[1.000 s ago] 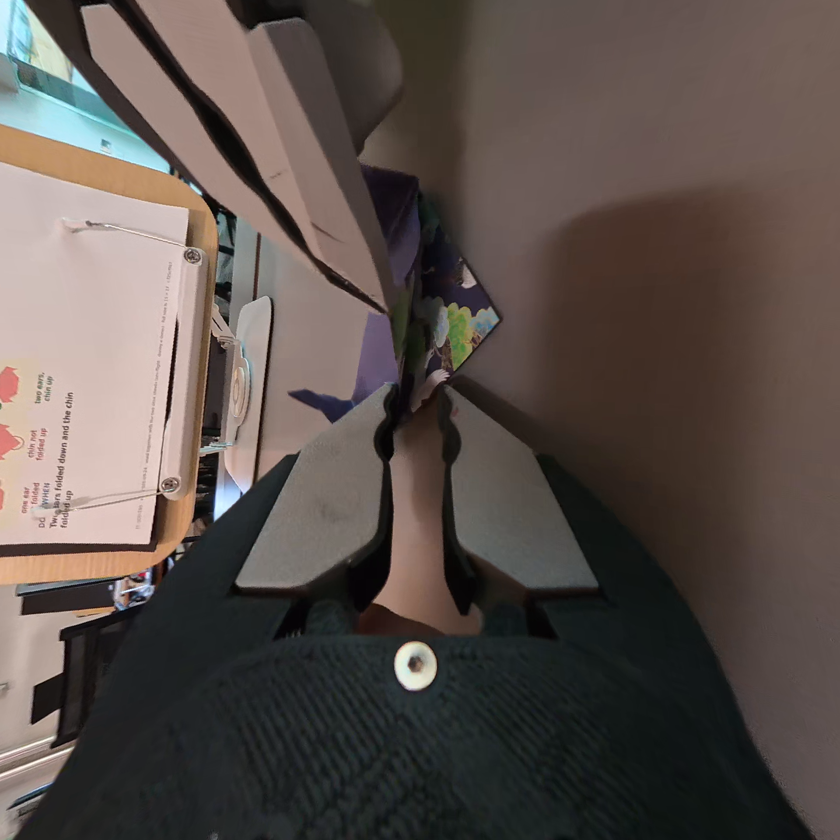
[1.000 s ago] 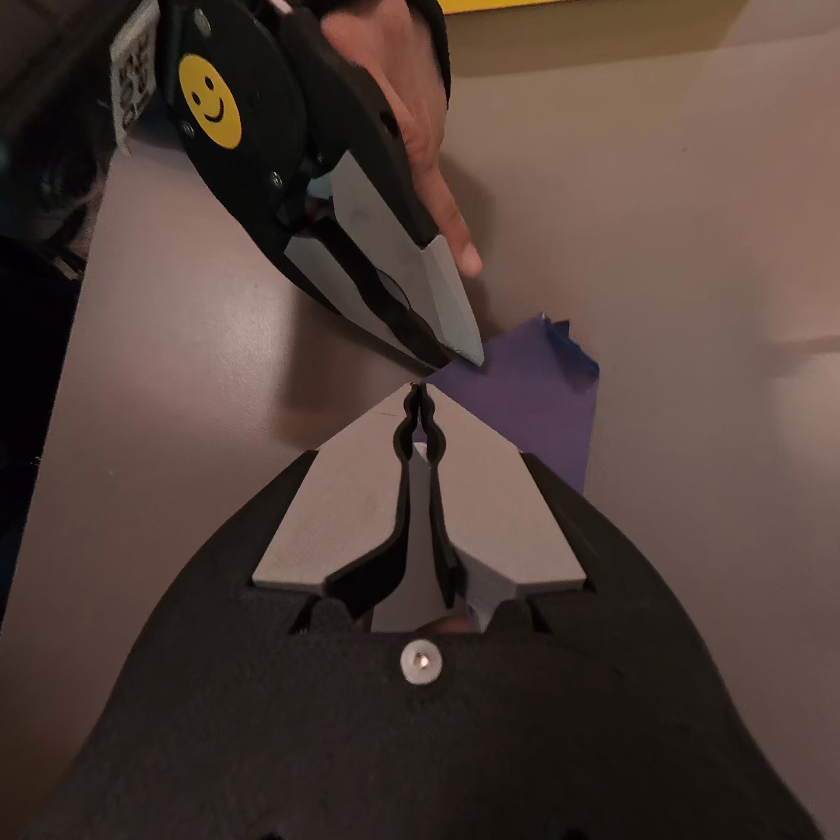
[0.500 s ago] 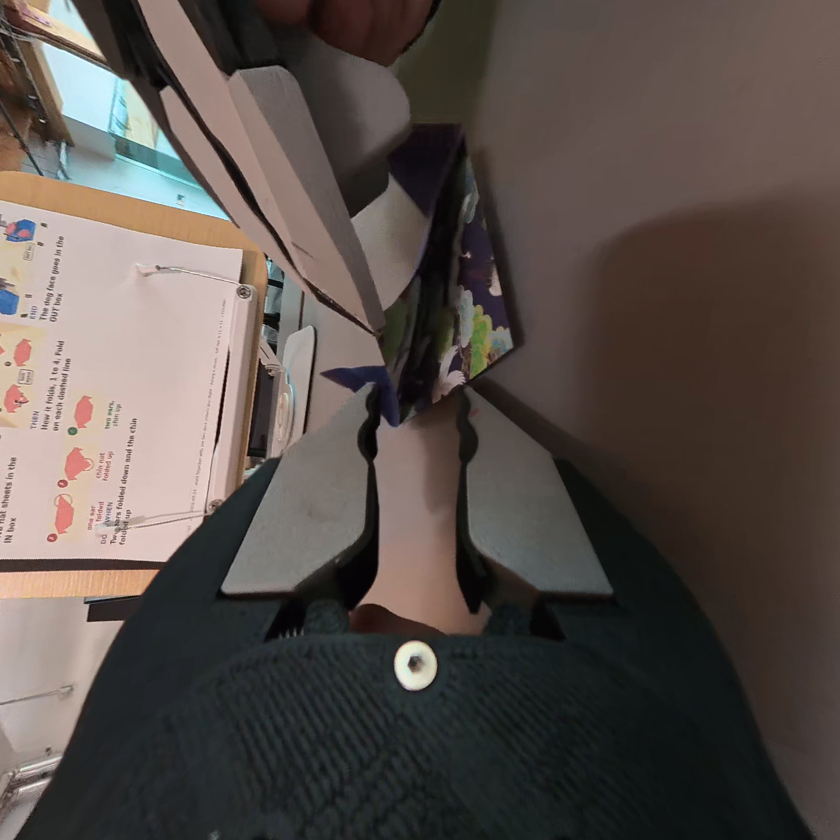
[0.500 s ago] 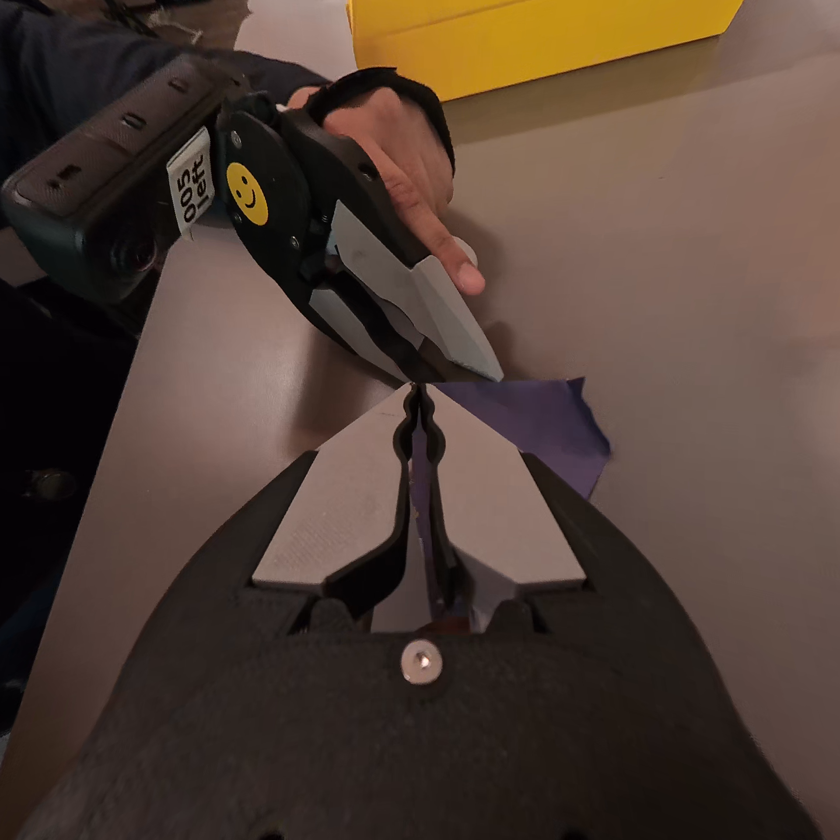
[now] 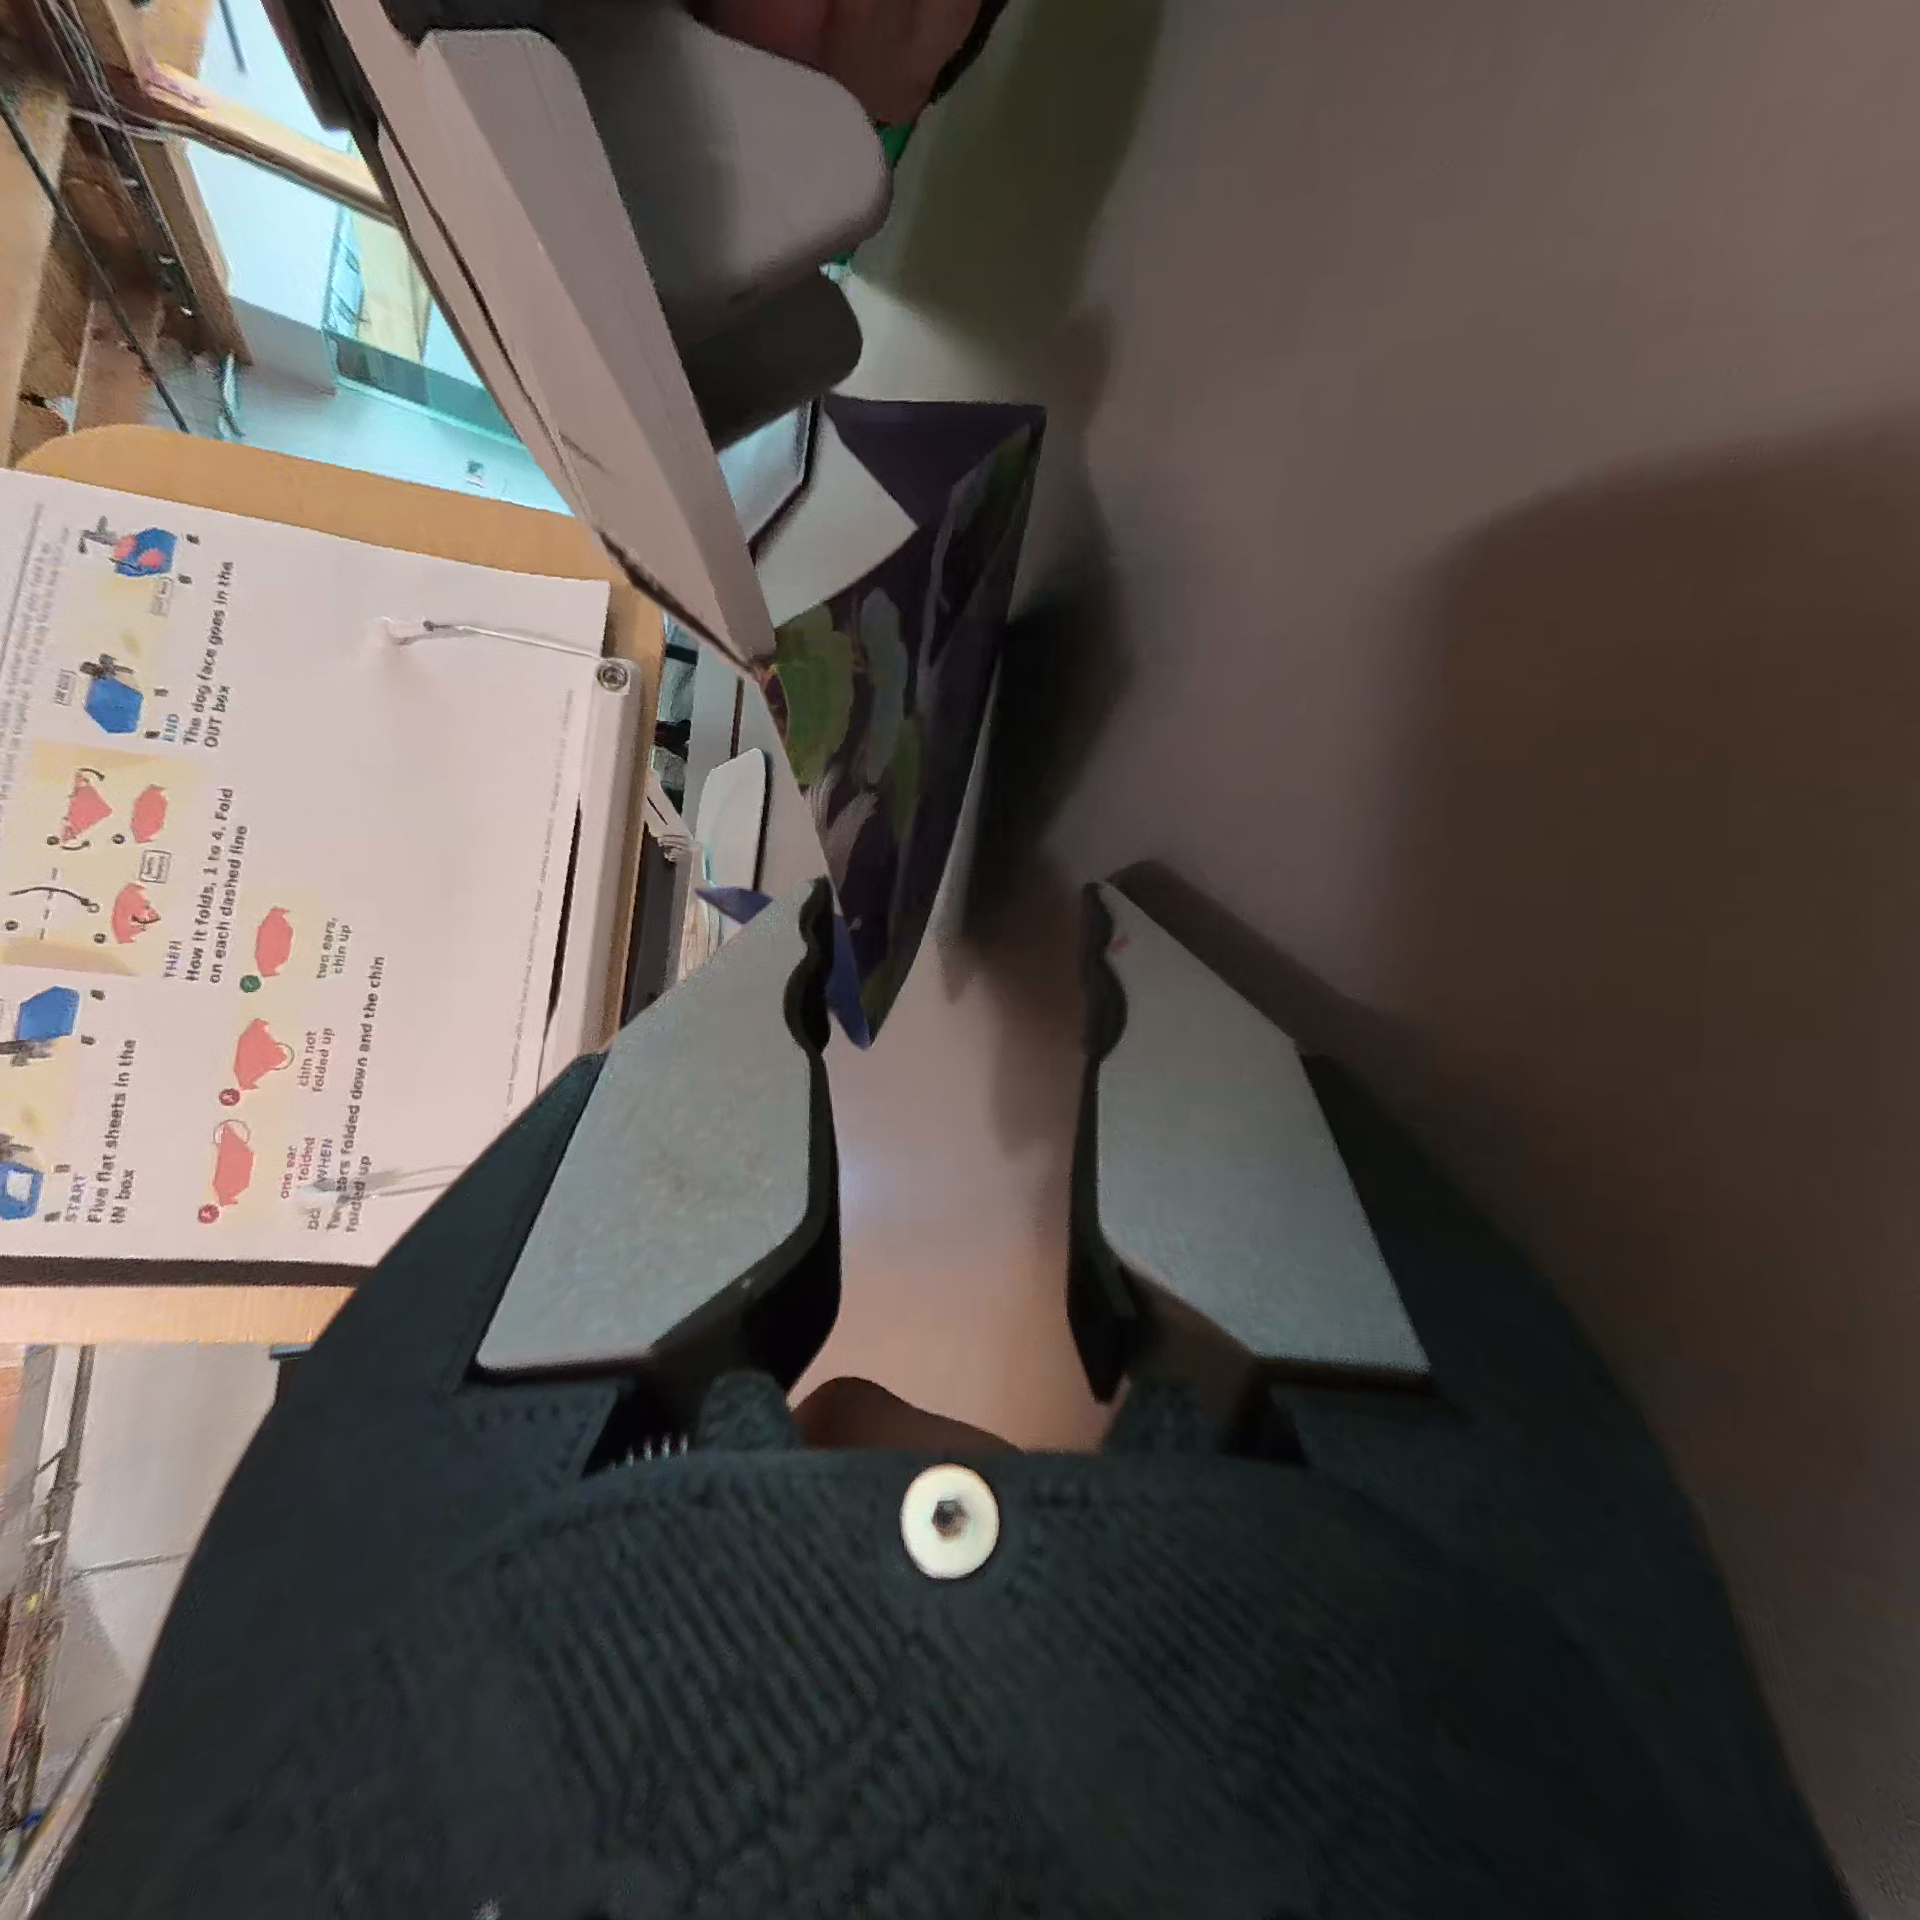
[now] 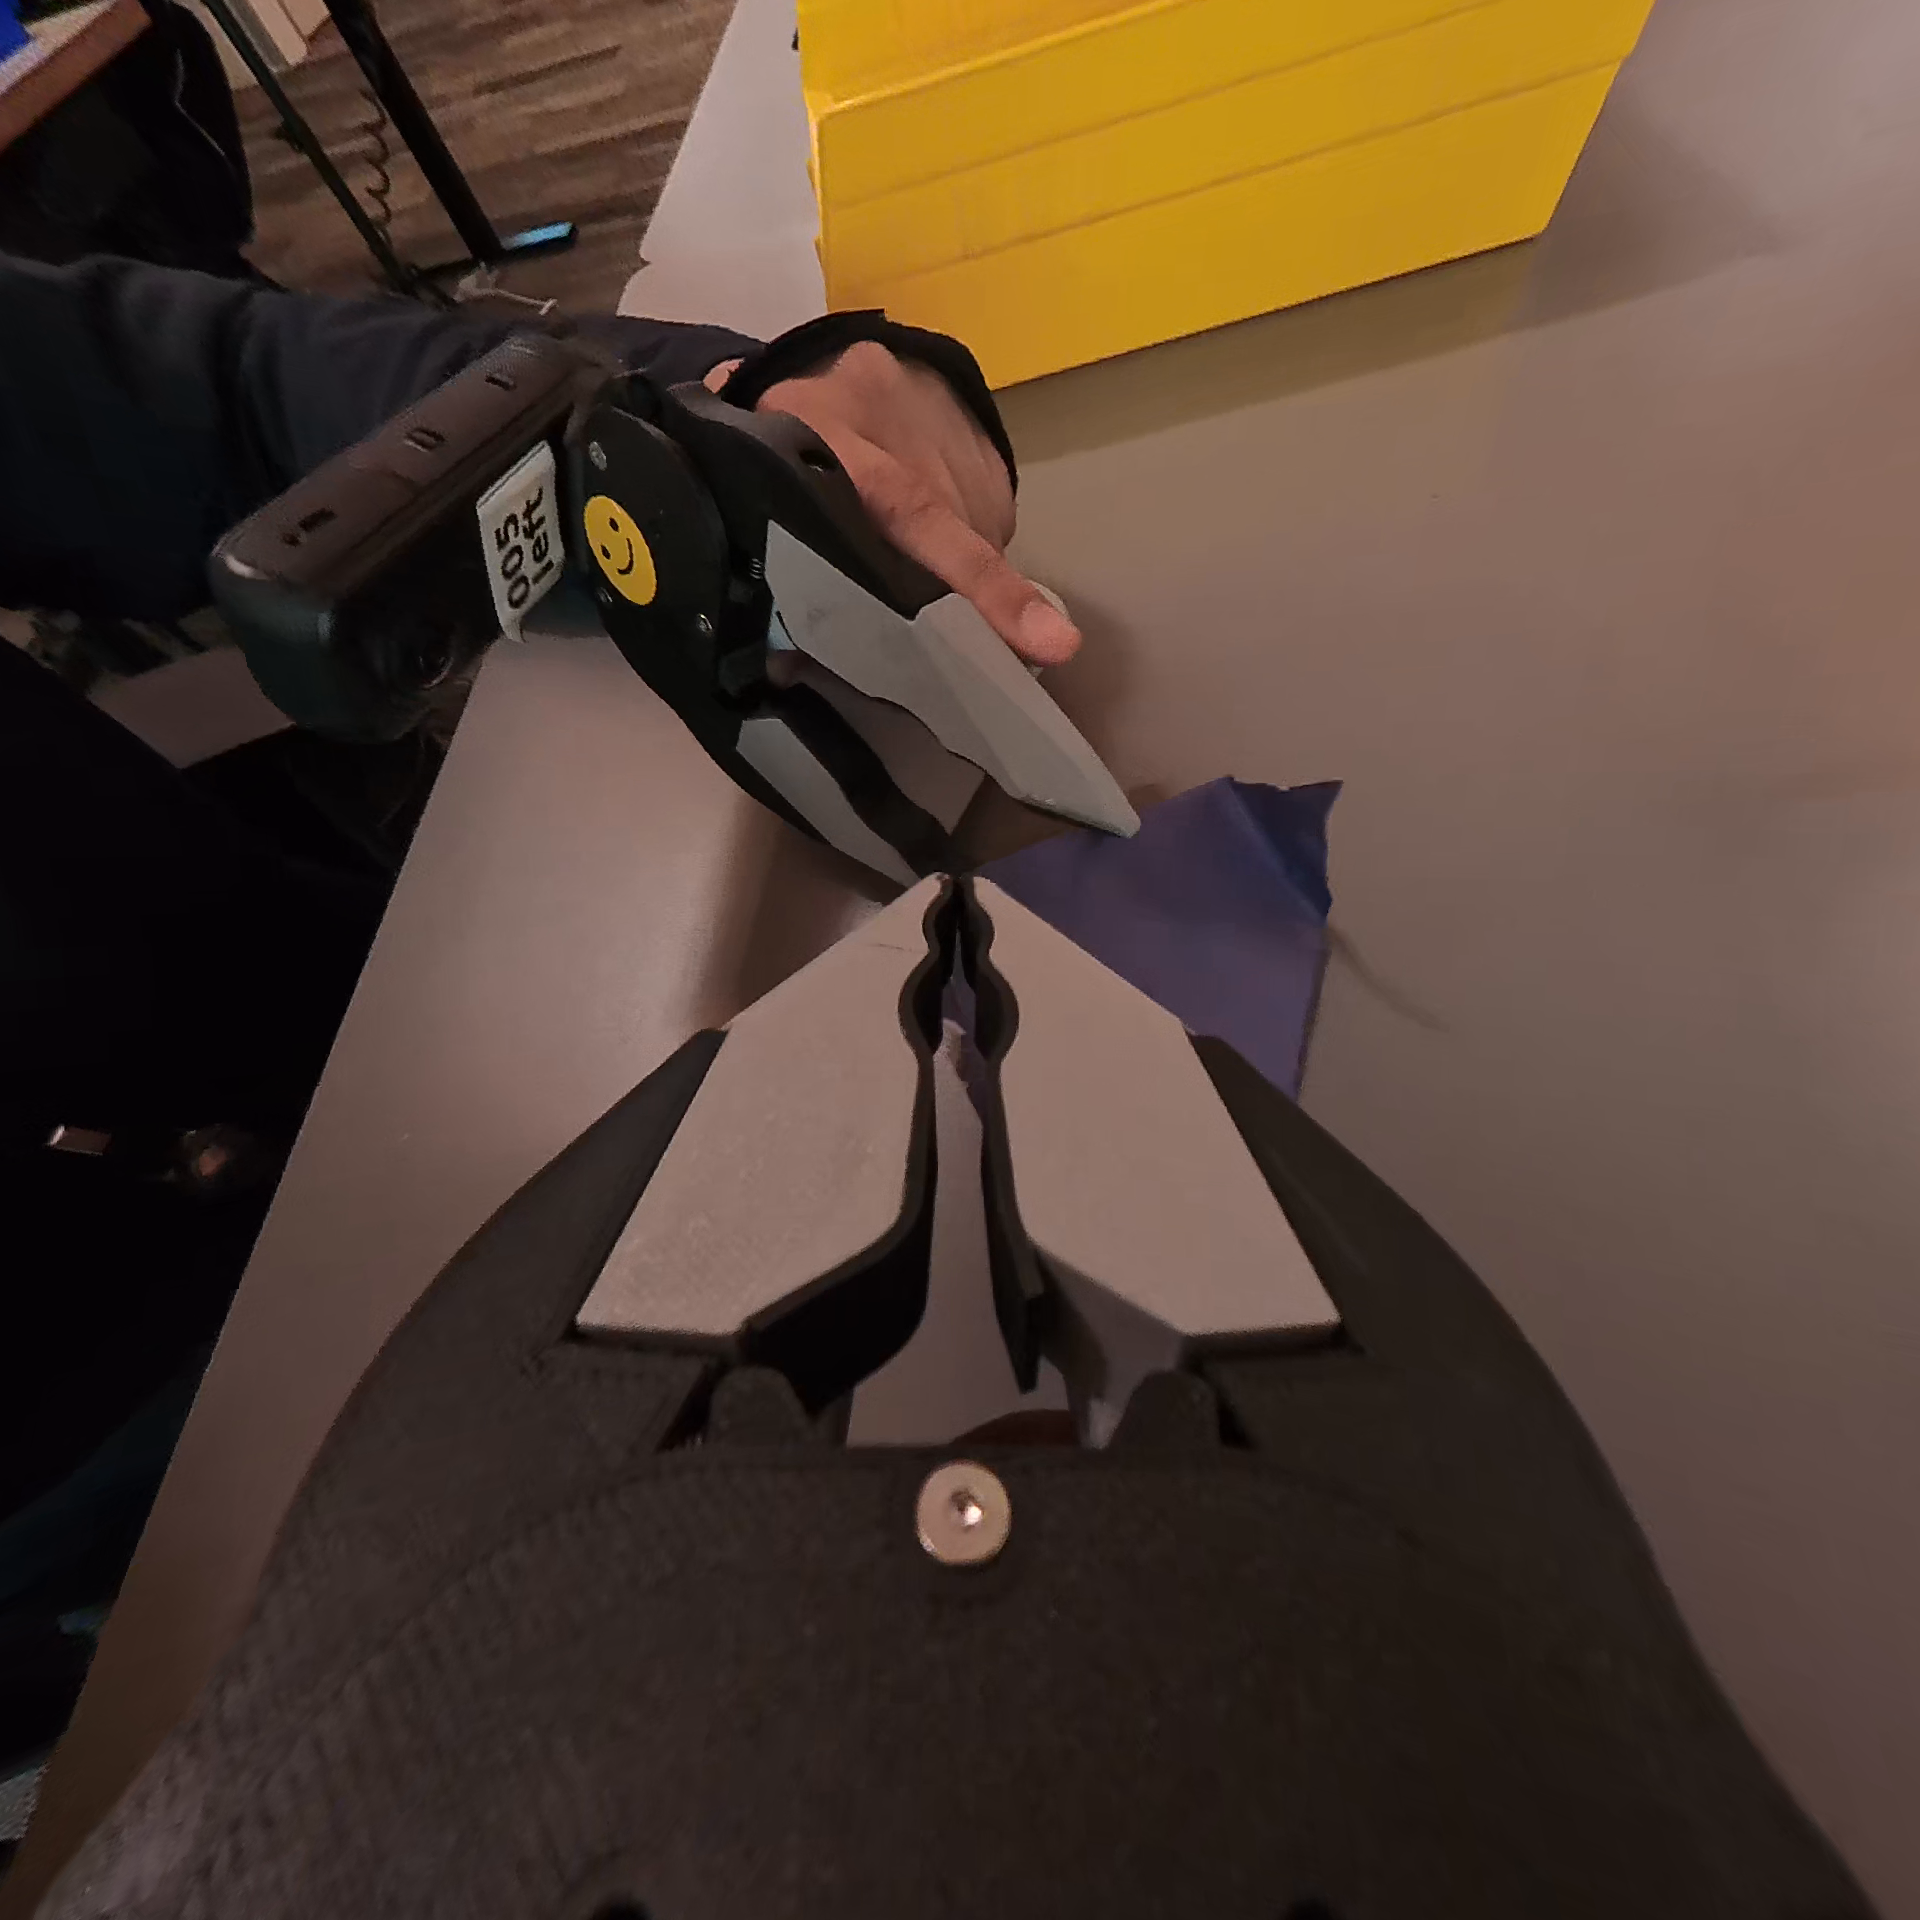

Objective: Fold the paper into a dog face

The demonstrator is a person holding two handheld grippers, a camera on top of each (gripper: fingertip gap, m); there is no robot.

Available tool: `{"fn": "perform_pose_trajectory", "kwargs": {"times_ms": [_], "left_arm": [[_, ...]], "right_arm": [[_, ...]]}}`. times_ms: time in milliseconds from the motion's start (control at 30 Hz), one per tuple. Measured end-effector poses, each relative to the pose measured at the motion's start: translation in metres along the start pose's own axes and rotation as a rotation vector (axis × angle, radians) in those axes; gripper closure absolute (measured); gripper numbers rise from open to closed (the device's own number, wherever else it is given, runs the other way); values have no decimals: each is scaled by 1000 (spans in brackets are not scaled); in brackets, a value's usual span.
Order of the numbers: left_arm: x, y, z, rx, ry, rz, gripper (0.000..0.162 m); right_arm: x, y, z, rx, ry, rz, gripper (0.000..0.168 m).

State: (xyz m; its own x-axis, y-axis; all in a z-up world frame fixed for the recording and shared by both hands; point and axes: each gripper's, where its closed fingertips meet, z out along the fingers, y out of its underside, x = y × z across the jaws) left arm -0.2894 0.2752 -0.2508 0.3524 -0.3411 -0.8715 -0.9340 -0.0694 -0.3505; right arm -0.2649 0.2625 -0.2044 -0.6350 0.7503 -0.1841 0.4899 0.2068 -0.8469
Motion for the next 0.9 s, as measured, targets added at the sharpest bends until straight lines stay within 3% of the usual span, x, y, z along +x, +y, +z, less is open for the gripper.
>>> {"fn": "perform_pose_trajectory", "kwargs": {"times_ms": [433,567,633,900], "left_arm": [[7,-11,1,45,67,-125,117],[11,-18,0,61,83,-100,156],[16,-19,-1,62,124,-122,162],[36,-15,-2,13,273,-212,162]], "right_arm": [[-16,9,9,-37,-68,-21,168],[-18,13,12,-65,-67,-27,168],[-20,19,13,-96,-62,-30,168],[-40,48,7,-231,77,-135,131]]}}
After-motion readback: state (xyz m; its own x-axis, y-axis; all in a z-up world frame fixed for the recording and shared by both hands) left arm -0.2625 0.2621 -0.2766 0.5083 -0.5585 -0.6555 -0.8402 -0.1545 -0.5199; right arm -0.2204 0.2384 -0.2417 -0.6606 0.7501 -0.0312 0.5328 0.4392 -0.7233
